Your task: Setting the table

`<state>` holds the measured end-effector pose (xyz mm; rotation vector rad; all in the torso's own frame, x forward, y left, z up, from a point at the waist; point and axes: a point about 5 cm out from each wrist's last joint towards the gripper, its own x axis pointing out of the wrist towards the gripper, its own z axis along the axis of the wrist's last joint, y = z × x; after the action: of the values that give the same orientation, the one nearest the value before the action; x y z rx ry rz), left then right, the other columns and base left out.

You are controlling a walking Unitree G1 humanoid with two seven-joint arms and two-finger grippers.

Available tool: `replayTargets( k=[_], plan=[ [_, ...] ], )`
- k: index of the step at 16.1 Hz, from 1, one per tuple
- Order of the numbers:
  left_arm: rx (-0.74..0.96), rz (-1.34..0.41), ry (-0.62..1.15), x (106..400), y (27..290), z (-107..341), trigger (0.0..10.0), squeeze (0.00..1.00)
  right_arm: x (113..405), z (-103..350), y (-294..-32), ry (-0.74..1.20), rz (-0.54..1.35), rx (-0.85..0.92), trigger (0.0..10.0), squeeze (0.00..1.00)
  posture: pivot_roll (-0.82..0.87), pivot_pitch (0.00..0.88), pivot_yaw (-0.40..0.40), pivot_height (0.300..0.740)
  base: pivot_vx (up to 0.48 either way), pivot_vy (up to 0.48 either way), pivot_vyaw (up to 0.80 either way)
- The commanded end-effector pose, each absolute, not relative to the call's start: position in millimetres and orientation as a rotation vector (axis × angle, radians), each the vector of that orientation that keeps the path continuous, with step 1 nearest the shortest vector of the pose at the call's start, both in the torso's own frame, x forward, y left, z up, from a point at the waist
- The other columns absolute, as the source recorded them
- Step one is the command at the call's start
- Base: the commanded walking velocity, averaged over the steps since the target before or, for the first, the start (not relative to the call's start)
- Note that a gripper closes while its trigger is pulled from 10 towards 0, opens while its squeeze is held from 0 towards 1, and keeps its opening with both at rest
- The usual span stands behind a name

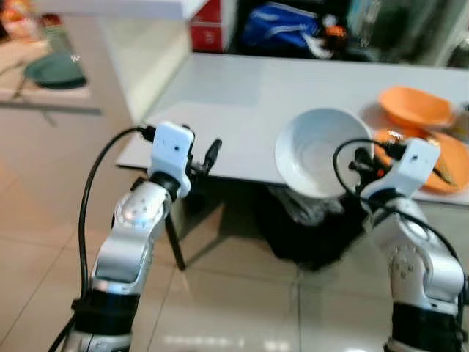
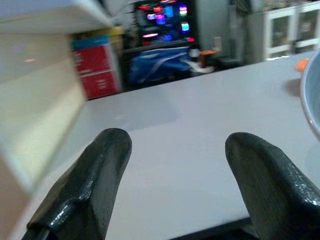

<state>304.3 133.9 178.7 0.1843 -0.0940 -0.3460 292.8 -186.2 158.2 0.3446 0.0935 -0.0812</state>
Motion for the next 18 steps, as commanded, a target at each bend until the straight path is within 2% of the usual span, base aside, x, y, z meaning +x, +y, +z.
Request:
replayTargets(
  k=[1, 12, 17, 18],
  plan=[
    [0.193, -0.339, -0.094, 303.6, 138.8, 179.9, 10.0, 0.0, 296.0, 168.6, -174.9, 0.055, -0.03, 0.354, 10.0, 0.0, 0.11, 0.009, 0.009, 0.74, 0.446, 0.0, 0.0],
    [0.196, -0.361, -0.077, 300.7, 137.8, 176.7, 10.0, 0.0, 301.4, 171.9, -173.4, 0.054, -0.017, 0.364, 10.0, 0.0, 0.11, 0.02, 0.006, 0.74, 0.455, 0.0, 0.0],
    [0.197, -0.367, -0.075, 300.4, 137.5, 176.7, 10.0, 0.0, 302.6, 171.5, -172.6, 0.058, -0.013, 0.369, 10.0, 0.0, 0.11, 0.02, 0.006, 0.74, 0.456, 0.0, -0.72],
    [0.198, -0.368, -0.073, 300.3, 137.4, 176.4, 10.0, 0.0, 302.9, 170.9, -174.3, 0.06, -0.022, 0.366, 10.0, 0.0, 0.11, 0.02, 0.006, 0.74, 0.446, 0.0, 0.0]
  ],
)
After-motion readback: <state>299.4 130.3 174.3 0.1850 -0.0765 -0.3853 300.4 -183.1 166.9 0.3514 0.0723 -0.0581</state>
